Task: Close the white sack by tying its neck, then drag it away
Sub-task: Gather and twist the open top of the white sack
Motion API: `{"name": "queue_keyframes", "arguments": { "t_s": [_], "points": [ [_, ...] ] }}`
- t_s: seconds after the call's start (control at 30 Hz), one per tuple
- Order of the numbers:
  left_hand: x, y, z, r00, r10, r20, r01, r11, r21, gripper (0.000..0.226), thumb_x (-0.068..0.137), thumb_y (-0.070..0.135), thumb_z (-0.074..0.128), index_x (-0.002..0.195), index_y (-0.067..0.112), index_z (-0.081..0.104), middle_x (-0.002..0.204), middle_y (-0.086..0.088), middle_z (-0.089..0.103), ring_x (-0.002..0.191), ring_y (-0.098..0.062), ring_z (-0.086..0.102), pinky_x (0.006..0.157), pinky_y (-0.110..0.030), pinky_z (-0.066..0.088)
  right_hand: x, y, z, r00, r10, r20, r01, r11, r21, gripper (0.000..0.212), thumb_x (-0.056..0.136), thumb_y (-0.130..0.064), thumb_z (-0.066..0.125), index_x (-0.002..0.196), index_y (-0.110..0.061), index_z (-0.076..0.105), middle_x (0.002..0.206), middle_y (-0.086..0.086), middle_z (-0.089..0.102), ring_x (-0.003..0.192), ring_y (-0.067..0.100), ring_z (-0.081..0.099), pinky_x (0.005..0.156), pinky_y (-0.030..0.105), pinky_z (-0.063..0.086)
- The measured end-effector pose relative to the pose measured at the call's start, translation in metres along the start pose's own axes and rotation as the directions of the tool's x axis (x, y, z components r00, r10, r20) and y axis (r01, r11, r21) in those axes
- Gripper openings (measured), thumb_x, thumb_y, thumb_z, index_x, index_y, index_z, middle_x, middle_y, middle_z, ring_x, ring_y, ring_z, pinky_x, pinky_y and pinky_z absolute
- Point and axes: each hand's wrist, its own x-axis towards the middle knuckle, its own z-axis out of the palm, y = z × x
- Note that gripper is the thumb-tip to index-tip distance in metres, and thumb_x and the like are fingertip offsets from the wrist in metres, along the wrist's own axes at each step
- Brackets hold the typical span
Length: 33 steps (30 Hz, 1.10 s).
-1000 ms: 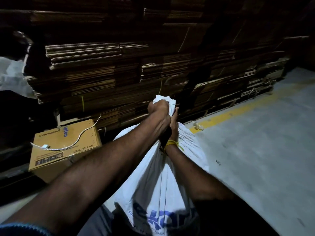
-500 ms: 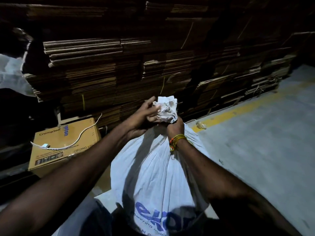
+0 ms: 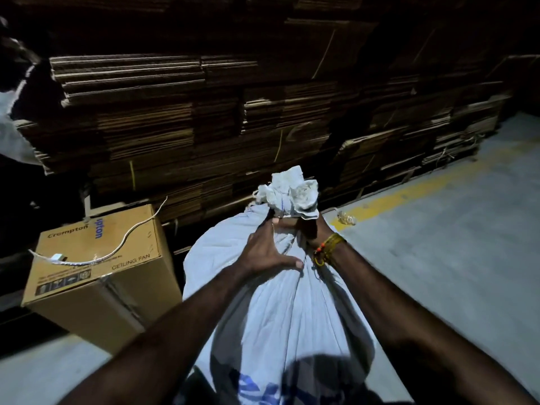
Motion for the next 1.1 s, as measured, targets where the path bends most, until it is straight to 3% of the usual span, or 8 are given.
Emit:
{"name": "queue_keyframes", "arguments": {
  "t_s": [0.13,0.23,0.33,0.47,0.6,0.7,0.83,1.1],
  "points": [
    [0.007,-0.002,0.024,0.999,0.014,0.047,-0.002,0.972,-0.236,0.034,0.062,0.010,0.088,0.092,0.020,0.075,0.086,0.013,0.076,0.089,0.000,0.070,0.084,-0.031,0.055,0.004,0.017,-0.016,0.984,0.098,0.150,-0.088,0.994,-0.069,0.034,0.085,0.015,0.052,0.112,-0.004,0.058,0.102,0.001,0.066,0.072,0.005,0.069,0.065,0.015,0.055],
    [0.005,0.008,0.036,0.999,-0.016,0.031,0.030,0.841,-0.539,0.044,0.060,0.009,0.091,0.100,0.003,0.074,0.094,-0.012,0.077,0.096,-0.030,0.073,0.087,-0.055,0.057,0.016,0.055,-0.047,0.992,0.097,0.086,-0.067,0.951,-0.301,0.027,0.089,-0.017,0.064,0.113,-0.007,0.061,0.109,0.021,0.068,0.082,0.018,0.073,0.072,0.027,0.058],
    [0.004,0.009,0.050,0.960,-0.247,-0.134,0.113,0.775,-0.621,0.037,0.074,0.008,0.080,0.091,-0.019,0.061,0.063,0.025,0.060,0.064,0.000,0.071,0.086,-0.034,0.059,-0.001,0.036,-0.039,0.966,0.225,0.131,-0.202,0.965,-0.167,0.032,0.083,-0.012,0.072,0.110,-0.015,0.056,0.088,-0.003,0.070,0.067,-0.007,0.066,0.068,0.012,0.052],
    [-0.004,-0.013,0.060,0.857,-0.416,-0.306,0.329,0.896,-0.297,0.034,0.055,0.041,0.074,0.085,0.024,0.072,0.074,0.003,0.074,0.075,-0.017,0.072,0.071,-0.041,0.060,-0.011,0.000,0.002,0.986,-0.005,0.169,0.036,0.983,-0.179,0.069,0.082,-0.019,0.071,0.134,0.007,0.034,0.128,0.011,0.051,0.091,0.006,0.066,0.090,0.012,0.046],
    [-0.004,-0.012,0.060,0.763,-0.490,-0.421,0.460,0.870,-0.178,0.020,0.067,0.037,0.065,0.073,0.018,0.060,0.081,-0.008,0.073,0.083,-0.033,0.069,0.068,-0.031,0.052,-0.013,0.035,0.001,0.990,0.131,0.059,-0.134,0.989,0.057,0.031,0.095,0.000,0.046,0.126,0.007,0.046,0.122,0.013,0.053,0.060,-0.011,0.064,0.081,0.010,0.051],
    [-0.001,-0.016,0.057,0.703,-0.537,-0.467,0.529,0.833,-0.162,0.026,0.081,0.035,0.062,0.094,0.014,0.066,0.106,-0.017,0.071,0.104,-0.038,0.065,0.083,-0.035,0.050,-0.009,0.054,-0.001,0.975,0.176,0.138,-0.186,0.980,0.064,0.019,0.090,-0.011,0.062,0.108,-0.003,0.063,0.105,0.013,0.066,0.100,0.026,0.066,0.085,0.032,0.052],
    [0.003,-0.017,0.051,0.636,-0.620,-0.460,0.574,0.778,-0.254,0.054,0.068,0.051,0.073,0.103,0.009,0.068,0.106,-0.014,0.072,0.101,-0.035,0.066,0.083,-0.037,0.053,-0.025,0.095,-0.005,0.998,0.059,-0.032,-0.056,0.996,0.067,0.074,0.079,0.005,0.066,0.137,-0.036,0.044,0.124,-0.003,0.061,0.091,0.011,0.063,0.074,0.037,0.051],
    [0.008,-0.022,0.049,0.519,-0.739,-0.430,0.620,0.671,-0.406,0.051,0.071,0.050,0.066,0.101,0.010,0.071,0.104,-0.012,0.073,0.098,-0.034,0.068,0.085,-0.037,0.054,-0.024,0.185,0.057,0.931,-0.185,-0.315,-0.145,0.603,-0.784,0.092,0.083,-0.027,0.054,0.151,-0.021,-0.007,0.161,0.000,0.008,0.149,0.019,0.002,0.119,0.044,-0.001]
  ]
}}
